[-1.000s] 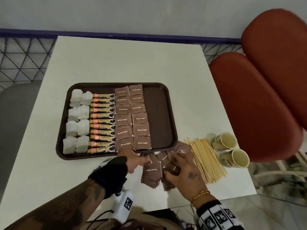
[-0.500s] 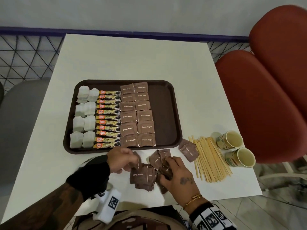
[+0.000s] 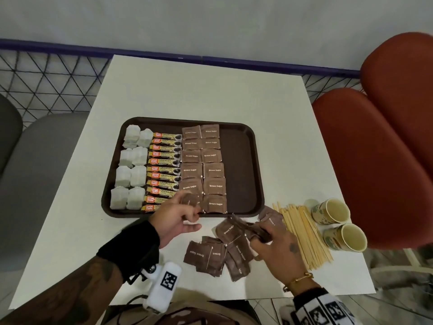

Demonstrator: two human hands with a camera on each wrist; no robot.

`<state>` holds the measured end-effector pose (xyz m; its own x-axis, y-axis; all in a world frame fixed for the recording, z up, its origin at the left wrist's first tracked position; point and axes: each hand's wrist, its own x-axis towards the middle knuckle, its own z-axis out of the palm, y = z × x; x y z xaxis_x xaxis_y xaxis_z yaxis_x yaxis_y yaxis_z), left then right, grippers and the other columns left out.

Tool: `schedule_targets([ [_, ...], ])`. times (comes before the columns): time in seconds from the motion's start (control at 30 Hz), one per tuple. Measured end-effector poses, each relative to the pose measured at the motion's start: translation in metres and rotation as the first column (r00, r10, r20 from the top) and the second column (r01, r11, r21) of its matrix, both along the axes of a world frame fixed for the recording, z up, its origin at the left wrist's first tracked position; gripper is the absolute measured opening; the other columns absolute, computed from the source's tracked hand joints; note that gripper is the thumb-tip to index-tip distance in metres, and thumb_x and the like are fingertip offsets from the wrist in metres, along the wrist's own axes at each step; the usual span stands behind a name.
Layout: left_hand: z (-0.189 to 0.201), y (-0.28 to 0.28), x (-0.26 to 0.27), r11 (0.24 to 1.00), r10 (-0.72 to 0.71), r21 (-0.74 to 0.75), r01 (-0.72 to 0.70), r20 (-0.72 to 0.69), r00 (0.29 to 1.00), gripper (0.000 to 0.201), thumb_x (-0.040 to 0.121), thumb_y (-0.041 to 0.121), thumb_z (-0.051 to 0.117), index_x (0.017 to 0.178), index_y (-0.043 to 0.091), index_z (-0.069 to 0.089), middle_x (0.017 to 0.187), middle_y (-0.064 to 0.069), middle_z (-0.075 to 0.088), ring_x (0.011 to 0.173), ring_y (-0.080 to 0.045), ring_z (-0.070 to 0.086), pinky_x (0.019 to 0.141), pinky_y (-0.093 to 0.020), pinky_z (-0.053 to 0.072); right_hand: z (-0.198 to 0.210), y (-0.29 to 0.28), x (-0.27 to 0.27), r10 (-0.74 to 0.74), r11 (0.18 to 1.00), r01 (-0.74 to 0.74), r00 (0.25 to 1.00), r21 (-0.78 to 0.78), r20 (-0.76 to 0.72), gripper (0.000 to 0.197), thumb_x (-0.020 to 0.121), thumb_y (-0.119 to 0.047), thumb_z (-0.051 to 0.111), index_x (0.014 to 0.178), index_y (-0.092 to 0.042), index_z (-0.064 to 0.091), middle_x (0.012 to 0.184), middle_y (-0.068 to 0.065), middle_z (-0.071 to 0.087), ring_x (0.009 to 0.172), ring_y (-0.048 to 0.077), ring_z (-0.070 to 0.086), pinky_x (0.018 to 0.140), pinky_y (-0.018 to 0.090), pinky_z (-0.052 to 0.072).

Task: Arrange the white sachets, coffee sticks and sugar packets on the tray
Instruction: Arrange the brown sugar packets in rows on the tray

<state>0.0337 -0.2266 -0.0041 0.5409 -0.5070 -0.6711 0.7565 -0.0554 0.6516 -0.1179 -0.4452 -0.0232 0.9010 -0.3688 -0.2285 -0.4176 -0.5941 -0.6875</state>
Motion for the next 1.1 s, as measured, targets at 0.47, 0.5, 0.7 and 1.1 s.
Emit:
schedule_targets([
  [0.47, 0.007, -0.031, -0.004, 0.995, 0.102, 0.009, -0.101, -0.078, 0.992, 0.033, 0.091, 0.043, 0.061, 0.106, 0.015, 0.055, 0.096, -0.012, 0.063, 0.086, -0.024, 0.066, 0.076, -0.04, 0.058, 0.022, 0.073, 0.063, 0.022, 0.968, -0.064, 0.985, 0.244, 0.173, 0.025, 0.082, -0.013, 0.066, 0.103, -0.025, 0.074, 0.08, -0.008, 0.073, 0.066, 0.009, 0.07, 0.059, 0.026, 0.06],
  [0.5, 0.007, -0.031, -0.004, 0.991, 0.13, 0.036, -0.128, -0.055, 0.99, 0.022, 0.092, 0.033, 0.062, 0.105, 0.017, 0.055, 0.094, -0.011, 0.06, 0.083, -0.022, 0.063, 0.07, -0.037, 0.057, 0.02, 0.075, 0.063, 0.03, 0.96, -0.073, 0.987, 0.269, 0.161, 0.027, 0.081, -0.013, 0.066, 0.104, -0.025, 0.074, 0.081, -0.008, 0.073, 0.067, 0.01, 0.071, 0.059, 0.028, 0.06],
  [0.7, 0.001, -0.016, 0.005, 0.973, 0.211, 0.094, -0.212, 0.013, 0.977, 0.025, 0.099, 0.009, 0.044, 0.119, 0.019, 0.056, 0.09, -0.015, 0.058, 0.091, -0.031, 0.064, 0.071, -0.057, 0.059, 0.03, 0.065, 0.065, -0.047, 0.865, 0.007, 0.997, 0.502, 0.066, 0.024, 0.083, -0.004, 0.067, 0.097, -0.022, 0.075, 0.088, 0.004, 0.073, 0.063, 0.017, 0.071, 0.056, 0.033, 0.06],
  [1.1, 0.0, -0.036, -0.008, 0.988, 0.156, -0.014, -0.155, 0.109, 0.982, 0.043, 0.091, 0.017, 0.064, 0.131, 0.027, 0.053, 0.122, -0.015, 0.059, 0.099, -0.024, 0.068, 0.074, -0.032, 0.058, 0.023, 0.083, 0.075, 0.0, 0.979, -0.029, 0.99, 0.203, 0.141, 0.014, 0.087, -0.034, 0.062, 0.101, -0.032, 0.065, 0.089, -0.016, 0.069, 0.084, 0.0, 0.063, 0.073, 0.023, 0.053],
])
